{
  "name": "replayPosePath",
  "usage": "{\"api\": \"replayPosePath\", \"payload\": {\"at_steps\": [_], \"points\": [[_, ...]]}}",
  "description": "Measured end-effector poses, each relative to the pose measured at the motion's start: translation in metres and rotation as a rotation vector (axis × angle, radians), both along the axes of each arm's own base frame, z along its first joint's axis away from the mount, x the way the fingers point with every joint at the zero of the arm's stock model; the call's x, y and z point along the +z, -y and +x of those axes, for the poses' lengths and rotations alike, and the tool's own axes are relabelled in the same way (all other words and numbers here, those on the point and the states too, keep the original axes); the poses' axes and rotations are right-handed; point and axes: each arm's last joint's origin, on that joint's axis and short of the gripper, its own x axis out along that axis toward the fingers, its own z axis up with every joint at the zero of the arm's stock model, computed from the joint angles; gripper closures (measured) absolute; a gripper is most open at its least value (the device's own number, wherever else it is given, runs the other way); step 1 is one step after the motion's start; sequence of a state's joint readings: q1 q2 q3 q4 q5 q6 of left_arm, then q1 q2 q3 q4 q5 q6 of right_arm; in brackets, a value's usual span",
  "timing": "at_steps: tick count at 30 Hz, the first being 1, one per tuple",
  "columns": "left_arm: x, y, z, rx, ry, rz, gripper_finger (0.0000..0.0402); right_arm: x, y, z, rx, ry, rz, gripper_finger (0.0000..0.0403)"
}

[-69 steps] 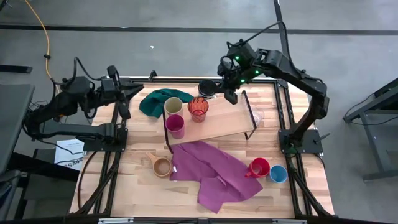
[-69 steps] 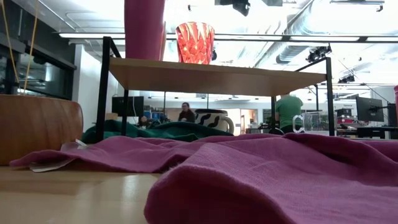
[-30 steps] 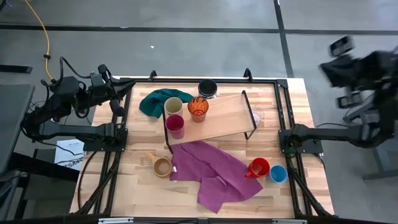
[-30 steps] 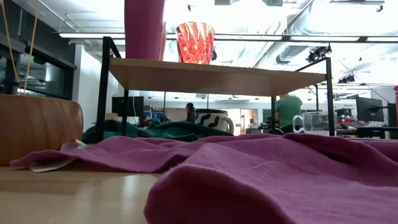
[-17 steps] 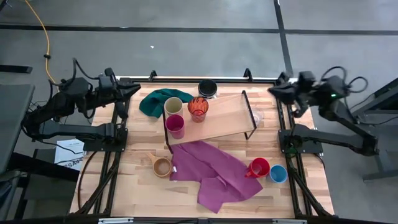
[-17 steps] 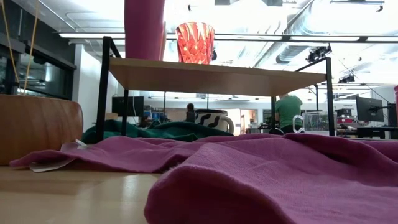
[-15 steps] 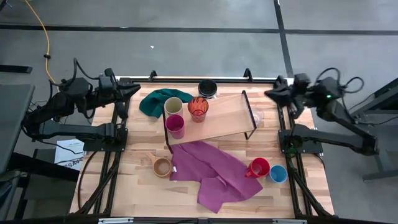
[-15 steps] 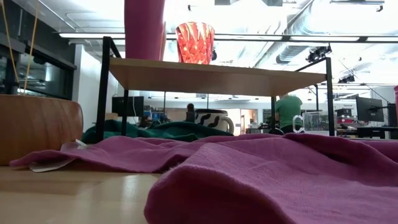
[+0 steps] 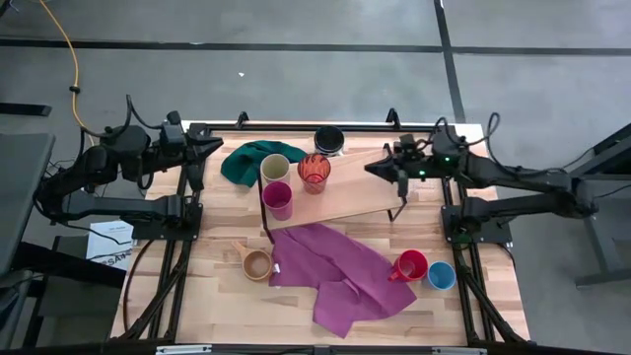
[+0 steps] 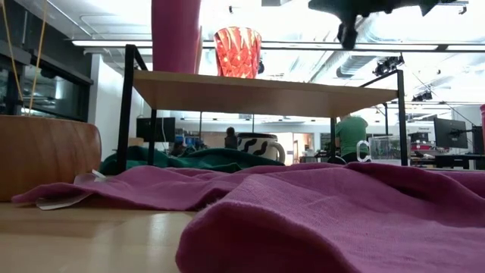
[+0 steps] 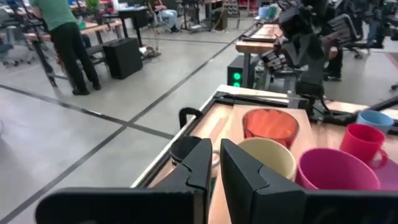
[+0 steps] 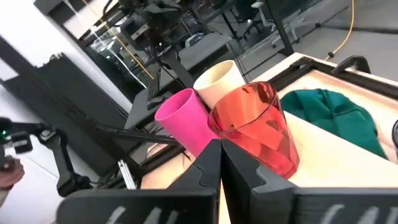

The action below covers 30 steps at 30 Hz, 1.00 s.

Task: Stack small to large cups/mugs on shelf
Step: Put the red cup on the shelf

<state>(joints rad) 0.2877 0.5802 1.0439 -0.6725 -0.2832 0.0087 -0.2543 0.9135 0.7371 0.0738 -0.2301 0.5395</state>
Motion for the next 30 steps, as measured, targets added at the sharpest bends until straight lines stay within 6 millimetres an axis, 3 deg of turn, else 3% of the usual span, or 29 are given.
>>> {"api": "replayPosePath", "payload": {"at_steps": [17,22,30], "points": [[-0.004,0.004,-0.012,-0.021,-0.024,-0.019,0.0378,-0.029,-0.015,0.057,-0.028,-0.004,0.122,0.0403],[-0.007,0.005,-0.013,-0.026,-0.049,-0.028,0.0378,-0.025,-0.018,0.073,-0.018,-0.015,0.092,0.0403],[-0.009,0.006,-0.013,-0.054,-0.064,-0.042,0.0378,-0.023,-0.018,0.075,-0.039,-0.064,0.074,0.0403]]}}
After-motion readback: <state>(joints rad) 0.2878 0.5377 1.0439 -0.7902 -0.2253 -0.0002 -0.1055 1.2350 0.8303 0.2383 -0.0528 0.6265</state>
